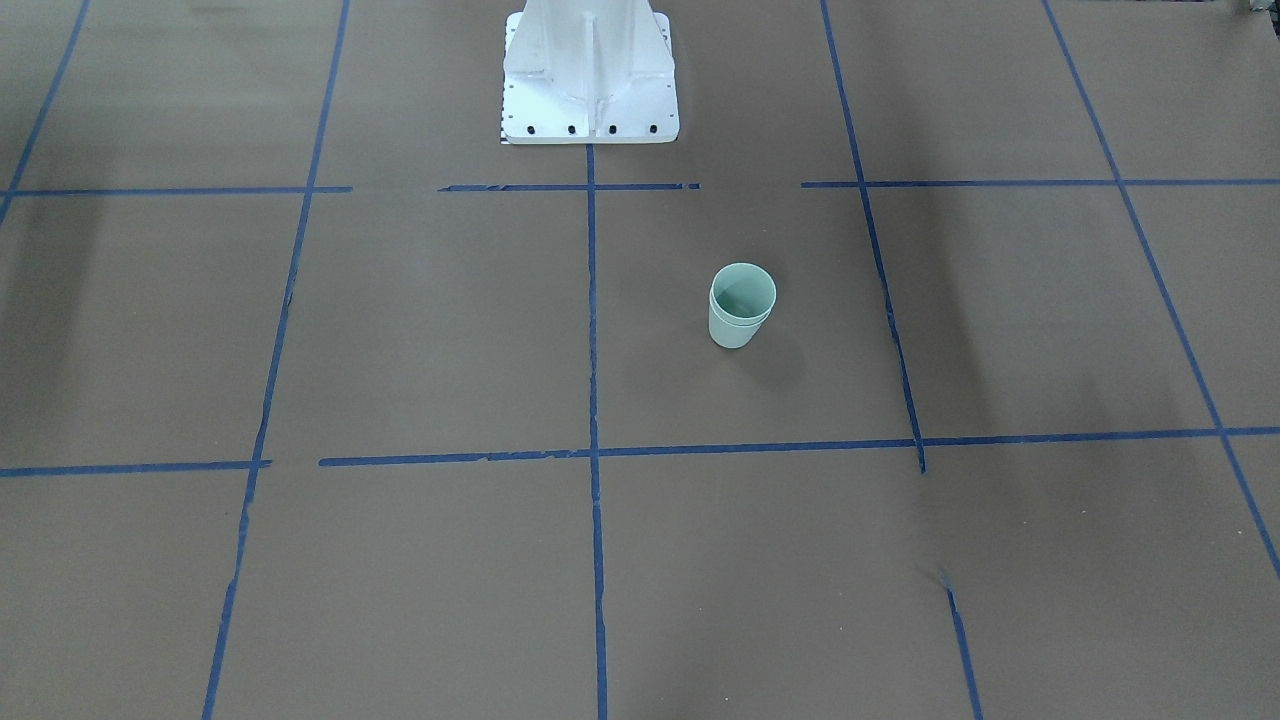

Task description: Stack cups

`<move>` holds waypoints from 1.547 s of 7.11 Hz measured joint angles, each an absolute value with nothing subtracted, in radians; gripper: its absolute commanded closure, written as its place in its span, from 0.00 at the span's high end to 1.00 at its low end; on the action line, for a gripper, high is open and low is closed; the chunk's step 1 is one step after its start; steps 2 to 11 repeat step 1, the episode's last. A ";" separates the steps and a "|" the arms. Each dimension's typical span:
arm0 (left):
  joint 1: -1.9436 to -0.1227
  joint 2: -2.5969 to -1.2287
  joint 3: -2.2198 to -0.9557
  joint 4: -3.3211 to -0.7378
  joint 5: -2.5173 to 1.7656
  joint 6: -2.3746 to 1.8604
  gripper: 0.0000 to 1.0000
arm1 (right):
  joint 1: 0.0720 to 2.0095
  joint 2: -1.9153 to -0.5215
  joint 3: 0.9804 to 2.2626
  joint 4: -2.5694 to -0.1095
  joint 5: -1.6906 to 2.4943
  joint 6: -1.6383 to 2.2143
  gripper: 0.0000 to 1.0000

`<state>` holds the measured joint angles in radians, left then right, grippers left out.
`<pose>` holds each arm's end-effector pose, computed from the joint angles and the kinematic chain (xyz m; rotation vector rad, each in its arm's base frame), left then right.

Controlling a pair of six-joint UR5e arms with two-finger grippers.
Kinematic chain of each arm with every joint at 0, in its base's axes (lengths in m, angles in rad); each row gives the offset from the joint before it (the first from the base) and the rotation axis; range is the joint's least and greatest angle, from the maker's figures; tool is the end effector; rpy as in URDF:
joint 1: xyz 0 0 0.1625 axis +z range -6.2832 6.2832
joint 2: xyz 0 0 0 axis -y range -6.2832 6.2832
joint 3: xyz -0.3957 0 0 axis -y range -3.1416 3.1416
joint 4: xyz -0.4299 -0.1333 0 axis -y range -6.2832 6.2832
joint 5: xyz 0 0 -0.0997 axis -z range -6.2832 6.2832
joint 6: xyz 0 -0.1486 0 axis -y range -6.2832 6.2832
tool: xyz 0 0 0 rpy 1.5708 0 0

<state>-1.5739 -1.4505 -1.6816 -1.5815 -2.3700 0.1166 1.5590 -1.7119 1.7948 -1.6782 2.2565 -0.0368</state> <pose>-0.0283 -0.4821 0.6629 0.0490 0.7981 0.1079 0.0337 -0.4701 0.6361 -0.0150 -0.6860 -0.0383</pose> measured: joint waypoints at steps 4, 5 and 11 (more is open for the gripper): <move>-1.574 -1.451 -1.682 -1.582 -2.370 0.117 1.00 | 1.559 -1.712 1.795 -1.678 2.256 -0.037 1.00; -1.574 -1.451 -1.682 -1.582 -2.370 0.117 1.00 | 1.559 -1.712 1.795 -1.678 2.256 -0.037 1.00; -1.574 -1.451 -1.682 -1.582 -2.370 0.117 1.00 | 1.559 -1.712 1.795 -1.678 2.256 -0.037 1.00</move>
